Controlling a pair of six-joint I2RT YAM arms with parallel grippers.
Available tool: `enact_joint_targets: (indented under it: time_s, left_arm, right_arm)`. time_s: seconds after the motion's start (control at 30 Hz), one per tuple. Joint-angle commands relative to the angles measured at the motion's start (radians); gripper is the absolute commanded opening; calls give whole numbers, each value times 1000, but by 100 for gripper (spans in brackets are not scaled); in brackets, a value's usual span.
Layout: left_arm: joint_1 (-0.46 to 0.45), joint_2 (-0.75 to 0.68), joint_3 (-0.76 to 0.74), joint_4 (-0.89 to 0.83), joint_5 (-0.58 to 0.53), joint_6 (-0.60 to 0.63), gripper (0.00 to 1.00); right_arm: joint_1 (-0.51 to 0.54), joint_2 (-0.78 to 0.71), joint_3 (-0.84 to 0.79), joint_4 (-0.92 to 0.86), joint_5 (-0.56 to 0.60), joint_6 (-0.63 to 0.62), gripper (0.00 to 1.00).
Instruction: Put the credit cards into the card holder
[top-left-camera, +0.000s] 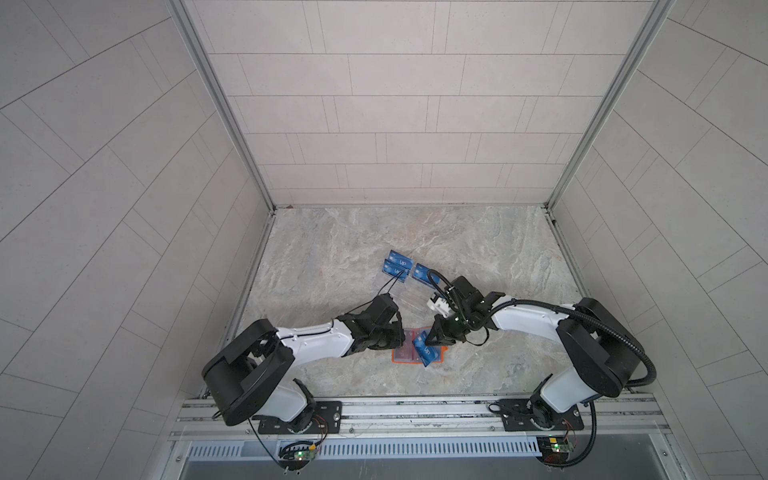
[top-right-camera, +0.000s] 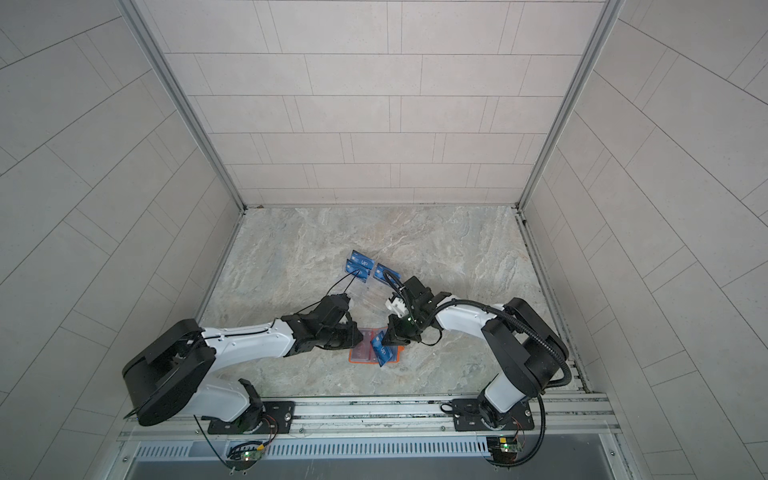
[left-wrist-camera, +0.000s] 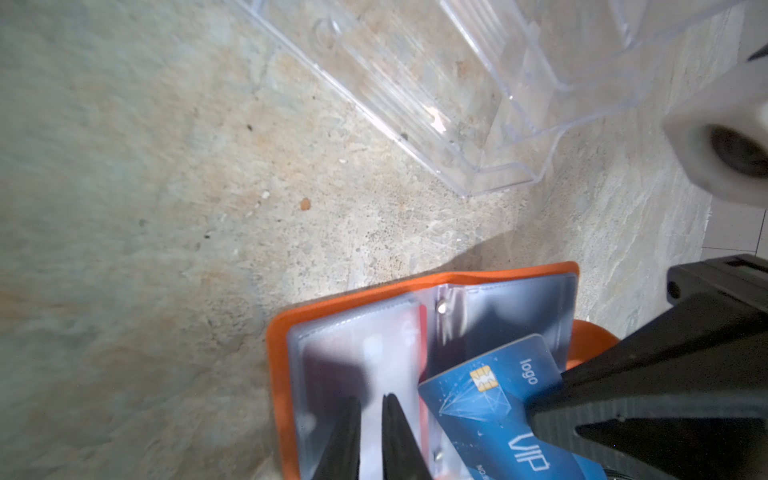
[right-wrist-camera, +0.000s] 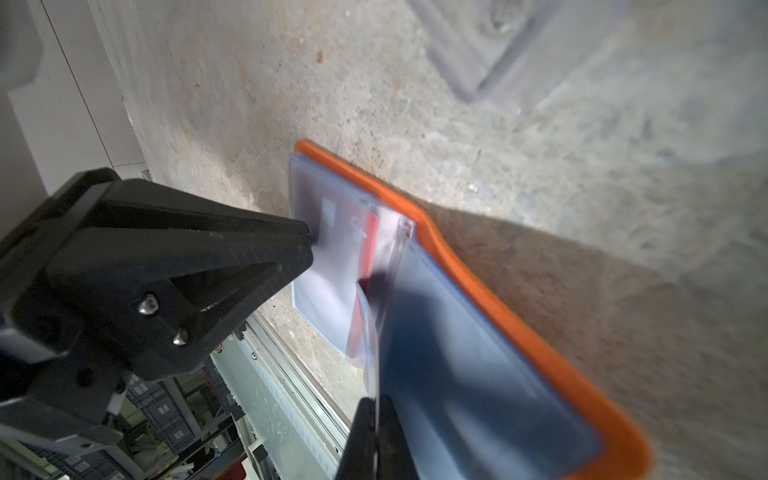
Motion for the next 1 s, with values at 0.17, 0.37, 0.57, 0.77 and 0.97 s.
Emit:
enact_joint_targets:
  time_s: [0.17, 0.37, 0.57, 0.77, 0.97]
  left_arm:
    - [-7, -14, -27, -20, -11, -6, 16]
    - [-8, -17, -29, -21, -13, -6, 16]
    - [-8, -19, -32, -19, -11, -9, 16]
    - [-19, -39, -52, -14, -22, -28, 16]
    - [-32, -33, -72, 7, -19, -44, 16]
  right_arm:
    - [7, 45, 7, 54, 59, 69, 0]
    - [10, 25, -18, 69, 73, 85, 0]
    - [16, 19, -55, 138, 94, 144, 0]
    - [48, -11, -85, 180, 176, 190, 0]
    - [63, -26, -122, 291, 231, 267, 0]
